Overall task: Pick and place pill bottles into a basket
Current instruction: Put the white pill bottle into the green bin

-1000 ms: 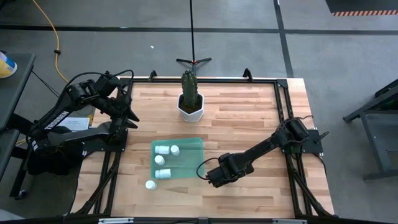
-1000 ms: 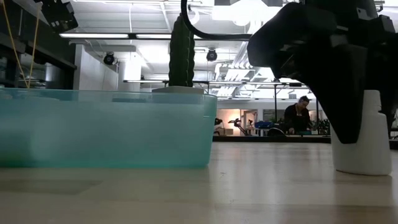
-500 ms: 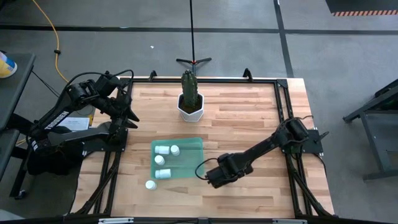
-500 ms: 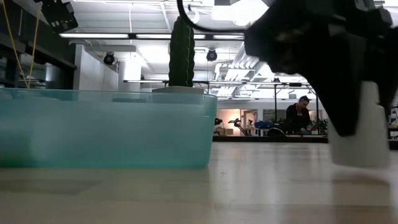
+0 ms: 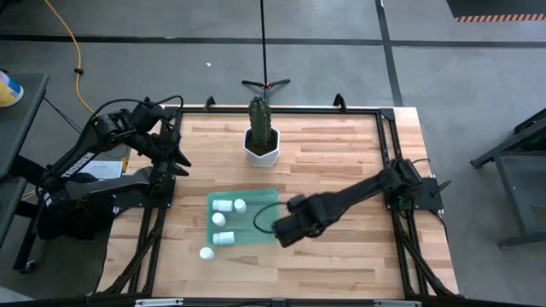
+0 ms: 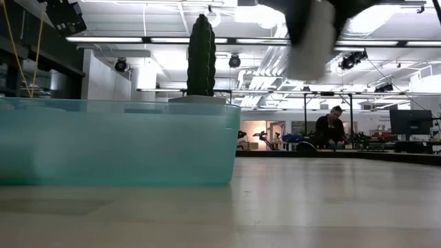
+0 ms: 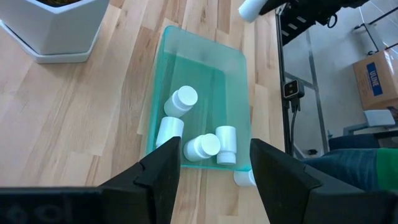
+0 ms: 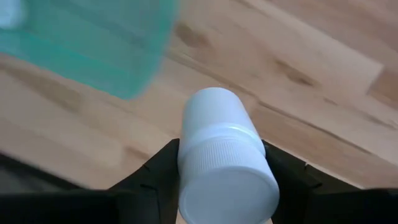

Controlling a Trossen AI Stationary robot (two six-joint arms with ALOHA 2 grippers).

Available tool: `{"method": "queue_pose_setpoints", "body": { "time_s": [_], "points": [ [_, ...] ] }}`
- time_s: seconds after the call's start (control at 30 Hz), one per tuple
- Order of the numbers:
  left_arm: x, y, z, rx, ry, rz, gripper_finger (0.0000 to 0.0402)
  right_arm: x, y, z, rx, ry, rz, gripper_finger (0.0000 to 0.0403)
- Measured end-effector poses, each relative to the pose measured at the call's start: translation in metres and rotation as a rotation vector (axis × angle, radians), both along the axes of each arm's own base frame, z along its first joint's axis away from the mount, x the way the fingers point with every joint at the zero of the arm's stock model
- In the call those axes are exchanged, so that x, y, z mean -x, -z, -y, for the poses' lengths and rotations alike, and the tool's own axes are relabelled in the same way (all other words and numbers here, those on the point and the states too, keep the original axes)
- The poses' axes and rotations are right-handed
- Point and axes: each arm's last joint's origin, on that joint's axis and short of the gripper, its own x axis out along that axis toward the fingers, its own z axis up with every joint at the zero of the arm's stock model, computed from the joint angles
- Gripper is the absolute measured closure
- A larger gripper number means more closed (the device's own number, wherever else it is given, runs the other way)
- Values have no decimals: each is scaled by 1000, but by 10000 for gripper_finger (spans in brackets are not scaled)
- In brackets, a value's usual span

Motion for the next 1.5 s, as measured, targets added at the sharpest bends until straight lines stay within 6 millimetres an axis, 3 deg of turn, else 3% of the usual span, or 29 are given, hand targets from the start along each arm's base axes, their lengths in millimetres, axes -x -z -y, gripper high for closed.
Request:
{"method": "queue_pose_setpoints", "body": {
  "time_s": [0.17,0.3,0.57,0.93,1.13,1.37,1.5],
  "points": [
    [0,0,0,0,0,0,177,-14,-32,20,2,-20,126,235],
    [0,0,0,0,0,0,177,-27,-40,37,-10,-57,221,235],
    [0,0,0,5,-5,-1,177,-68,-25,58,-84,-127,404,235],
    [0,0,0,5,-5,-2,177,-108,16,61,-186,-216,485,235],
    [0,0,0,5,-5,-2,177,-119,10,61,-161,-251,528,235],
    [0,0,0,5,-5,-2,177,-128,-11,73,-65,-327,558,235],
    [0,0,0,6,-5,-2,177,-129,-12,81,-50,-395,572,235]
  ]
}}
